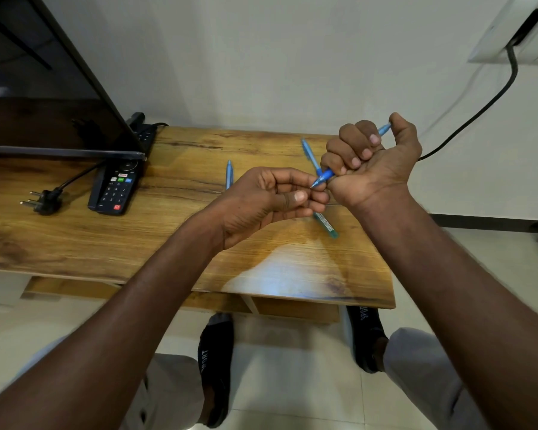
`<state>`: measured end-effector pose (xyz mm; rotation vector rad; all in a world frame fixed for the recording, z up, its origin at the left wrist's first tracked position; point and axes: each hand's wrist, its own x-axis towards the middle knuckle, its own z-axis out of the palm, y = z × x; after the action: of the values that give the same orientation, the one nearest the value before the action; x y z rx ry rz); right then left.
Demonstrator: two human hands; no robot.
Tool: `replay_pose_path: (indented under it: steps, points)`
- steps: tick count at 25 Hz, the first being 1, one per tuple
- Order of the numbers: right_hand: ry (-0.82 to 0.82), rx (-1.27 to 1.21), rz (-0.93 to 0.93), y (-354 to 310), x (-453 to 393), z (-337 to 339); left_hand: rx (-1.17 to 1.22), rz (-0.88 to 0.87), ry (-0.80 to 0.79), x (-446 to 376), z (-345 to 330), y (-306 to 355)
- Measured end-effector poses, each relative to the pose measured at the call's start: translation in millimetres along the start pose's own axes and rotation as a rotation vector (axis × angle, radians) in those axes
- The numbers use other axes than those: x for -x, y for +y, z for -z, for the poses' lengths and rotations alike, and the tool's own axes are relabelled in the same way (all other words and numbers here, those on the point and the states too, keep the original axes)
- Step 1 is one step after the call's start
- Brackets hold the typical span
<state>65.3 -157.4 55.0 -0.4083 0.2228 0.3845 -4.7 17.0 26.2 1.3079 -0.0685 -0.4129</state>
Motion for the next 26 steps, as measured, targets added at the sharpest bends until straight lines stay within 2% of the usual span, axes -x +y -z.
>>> replay_pose_path:
  steps: [12, 26]
  points:
    - [-0.009, 0.075, 0.032, 0.3, 0.0, -1.3, -0.007, 0.029, 0.037, 0.9, -2.9, 1.1]
    - [-0.008, 0.027, -0.042, 3.7, -2.2, -0.9, -0.002, 0.019, 0.056, 0.2, 0.1, 0.6]
